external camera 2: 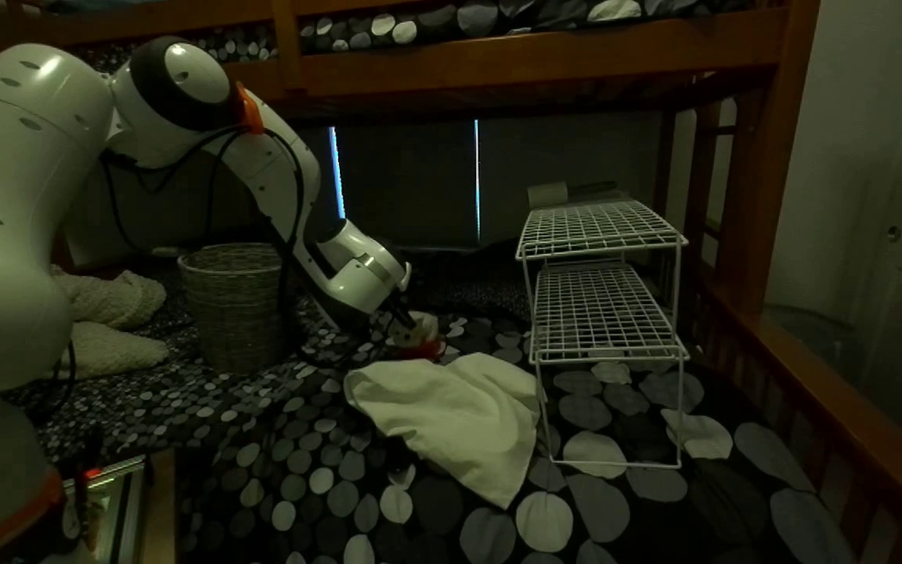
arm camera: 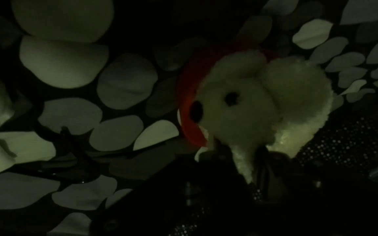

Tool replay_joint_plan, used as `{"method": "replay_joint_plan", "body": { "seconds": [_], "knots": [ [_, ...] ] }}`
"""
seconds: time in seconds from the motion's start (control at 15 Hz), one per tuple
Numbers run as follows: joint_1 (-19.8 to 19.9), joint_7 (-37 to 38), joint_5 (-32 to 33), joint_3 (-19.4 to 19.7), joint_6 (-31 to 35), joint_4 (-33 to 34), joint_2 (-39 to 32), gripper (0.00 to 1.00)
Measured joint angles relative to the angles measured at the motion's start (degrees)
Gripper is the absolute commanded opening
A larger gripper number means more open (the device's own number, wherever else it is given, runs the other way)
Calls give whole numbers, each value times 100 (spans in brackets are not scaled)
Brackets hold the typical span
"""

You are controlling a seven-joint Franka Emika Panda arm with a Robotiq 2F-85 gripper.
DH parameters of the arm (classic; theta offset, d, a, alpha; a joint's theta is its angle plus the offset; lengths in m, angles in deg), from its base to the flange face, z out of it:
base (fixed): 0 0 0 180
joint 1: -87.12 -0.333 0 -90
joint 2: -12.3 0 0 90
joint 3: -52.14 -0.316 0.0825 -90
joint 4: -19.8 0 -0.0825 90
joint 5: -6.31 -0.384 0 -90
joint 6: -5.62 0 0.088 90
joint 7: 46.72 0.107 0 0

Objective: Pick up the white teddy and put it in the red bowl on the bed

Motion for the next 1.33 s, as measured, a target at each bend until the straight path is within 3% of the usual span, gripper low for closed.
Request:
{"method": "replay_joint_plan", "body": {
  "seconds": [0.67,0.73,0.8,0.93,1.33],
  "knots": [
    [40,1256,488,22,-20,756,709,5],
    [62,1409,609,27,-27,775,746,19],
    [90,1569,728,31,-28,788,773,44],
    [155,1844,936,36,-19,806,789,47],
    [378,2236,1278,48,268,1107,677,94]
  ]
}}
